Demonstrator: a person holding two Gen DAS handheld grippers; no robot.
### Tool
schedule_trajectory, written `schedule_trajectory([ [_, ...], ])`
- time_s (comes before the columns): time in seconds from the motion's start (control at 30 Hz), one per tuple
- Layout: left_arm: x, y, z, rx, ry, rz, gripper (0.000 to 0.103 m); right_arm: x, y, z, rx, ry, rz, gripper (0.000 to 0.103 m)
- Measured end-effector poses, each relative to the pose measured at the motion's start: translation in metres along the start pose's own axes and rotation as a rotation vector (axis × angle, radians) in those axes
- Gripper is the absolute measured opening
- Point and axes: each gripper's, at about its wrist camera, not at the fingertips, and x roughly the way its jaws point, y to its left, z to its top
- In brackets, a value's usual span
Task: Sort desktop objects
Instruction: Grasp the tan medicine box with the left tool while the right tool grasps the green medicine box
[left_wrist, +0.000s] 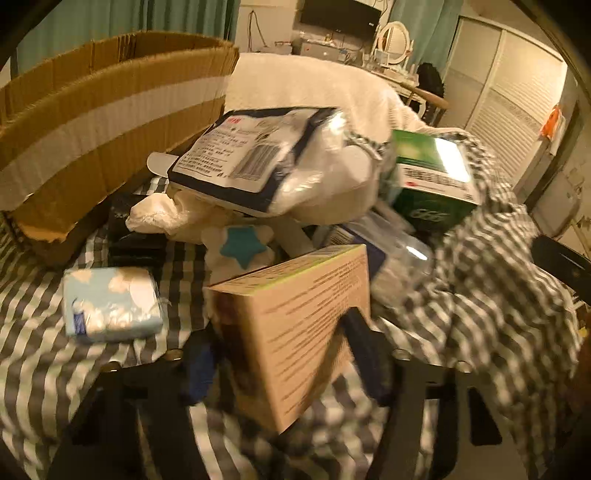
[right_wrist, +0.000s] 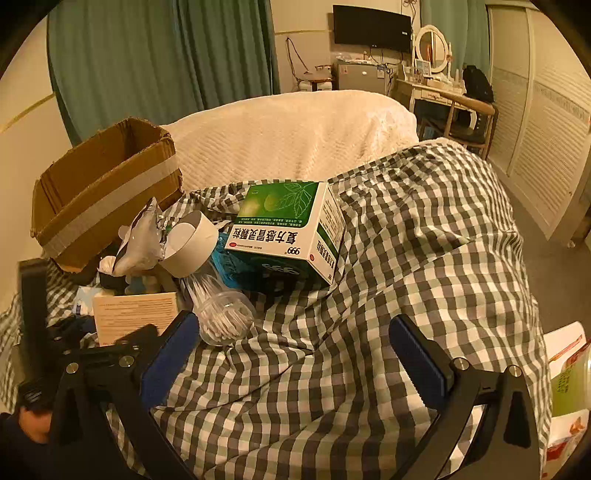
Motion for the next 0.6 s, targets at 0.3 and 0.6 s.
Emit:
schedule_trajectory([
  [0.3,-0.018,-0.044,0.006,0.057,-0.020,-0.065,0.034,-0.011,0.007,-0.001,-0.030,-0.022,-0.006,0.102],
  [0.6,0.005,-0.061,0.005,0.064,-0.041,-0.040,0.028,-0.009,0.005,-0.005,-0.035,-0.015,-0.012,0.102],
])
